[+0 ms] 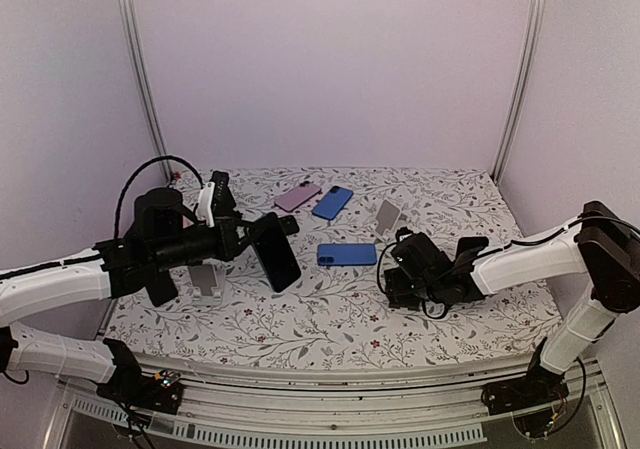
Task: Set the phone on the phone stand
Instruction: Move the phone stand to the center of the board, then place the phone on the phone stand, then pick up the phone stand at the center of the board.
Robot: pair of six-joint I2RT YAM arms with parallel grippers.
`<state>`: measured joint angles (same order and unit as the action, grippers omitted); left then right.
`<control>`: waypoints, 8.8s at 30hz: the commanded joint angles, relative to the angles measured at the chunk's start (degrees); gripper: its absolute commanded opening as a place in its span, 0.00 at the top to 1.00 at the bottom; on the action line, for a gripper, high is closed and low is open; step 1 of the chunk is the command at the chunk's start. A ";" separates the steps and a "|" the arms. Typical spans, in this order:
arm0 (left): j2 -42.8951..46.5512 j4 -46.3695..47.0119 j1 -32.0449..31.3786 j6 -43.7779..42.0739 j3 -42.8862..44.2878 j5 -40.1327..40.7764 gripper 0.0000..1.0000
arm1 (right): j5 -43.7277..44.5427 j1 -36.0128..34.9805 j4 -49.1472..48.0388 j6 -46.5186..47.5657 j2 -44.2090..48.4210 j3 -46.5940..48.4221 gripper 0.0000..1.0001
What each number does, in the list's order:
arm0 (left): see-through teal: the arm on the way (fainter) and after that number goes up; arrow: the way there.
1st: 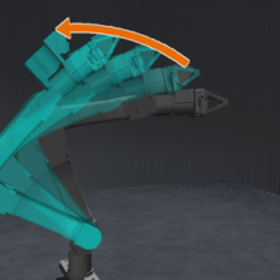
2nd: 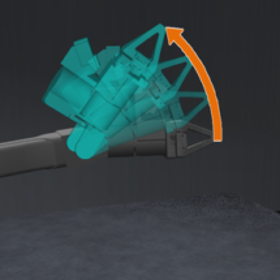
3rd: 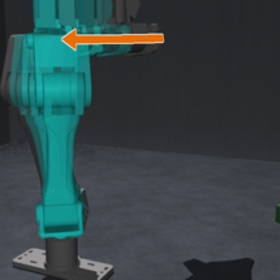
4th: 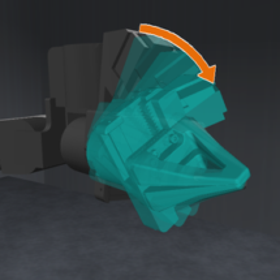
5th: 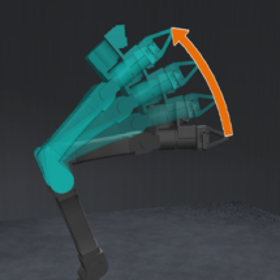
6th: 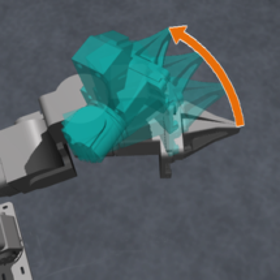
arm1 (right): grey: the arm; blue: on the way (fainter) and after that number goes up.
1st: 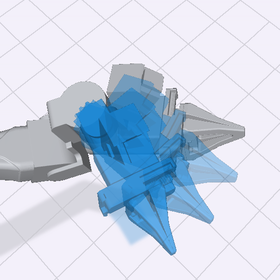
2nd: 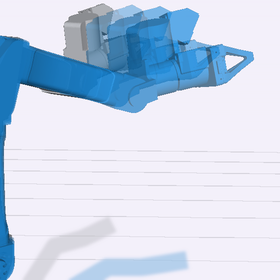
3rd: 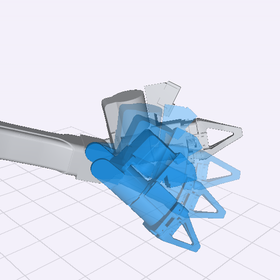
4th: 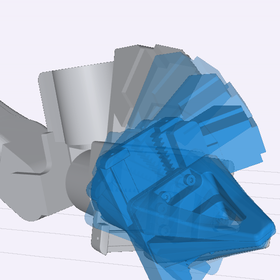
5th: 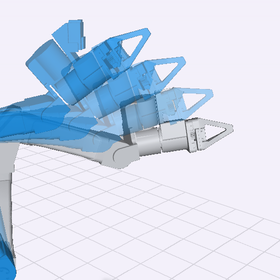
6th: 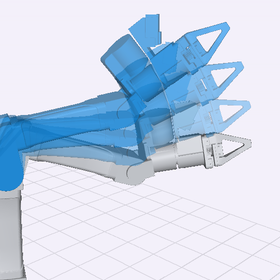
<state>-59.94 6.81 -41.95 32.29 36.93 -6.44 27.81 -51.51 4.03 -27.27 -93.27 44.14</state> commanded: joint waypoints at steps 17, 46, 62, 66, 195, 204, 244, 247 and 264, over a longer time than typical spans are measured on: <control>-2.64 4.53 -1.93 -1.88 4.30 -2.29 1.00 | -11.11 2.47 -10.33 13.29 2.71 -2.60 0.20; -25.10 14.96 -6.54 -12.92 20.45 -21.24 1.00 | -15.67 0.15 8.47 4.16 25.05 4.27 0.01; -49.61 20.68 -9.40 -19.15 40.40 -34.08 1.00 | -2.66 -3.90 17.77 -7.67 37.89 2.73 0.01; -53.97 21.63 -9.72 -21.36 42.04 -32.93 1.00 | -2.55 -3.95 17.83 -7.80 40.48 1.65 0.01; -0.99 6.74 -9.49 -11.56 0.26 0.77 0.03 | -44.34 29.84 15.37 20.10 -21.39 43.68 0.38; -1.15 6.49 -9.49 -11.55 0.55 1.53 0.03 | -46.93 29.88 16.17 19.63 -24.67 44.80 0.52; -33.63 14.18 -8.95 -10.52 10.36 -7.92 0.03 | -38.62 25.66 19.47 19.00 -14.23 46.09 0.98; -39.54 15.16 -8.25 -9.65 13.97 -10.33 0.03 | -35.99 24.96 20.71 18.42 -11.69 47.79 0.98; -67.18 14.32 -6.07 -2.84 41.42 -15.07 0.04 | -28.94 22.09 28.37 16.84 4.40 51.32 0.98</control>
<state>-124.44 20.45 -48.93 26.83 73.52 -21.52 -3.90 -28.47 30.76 -9.69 -93.30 93.80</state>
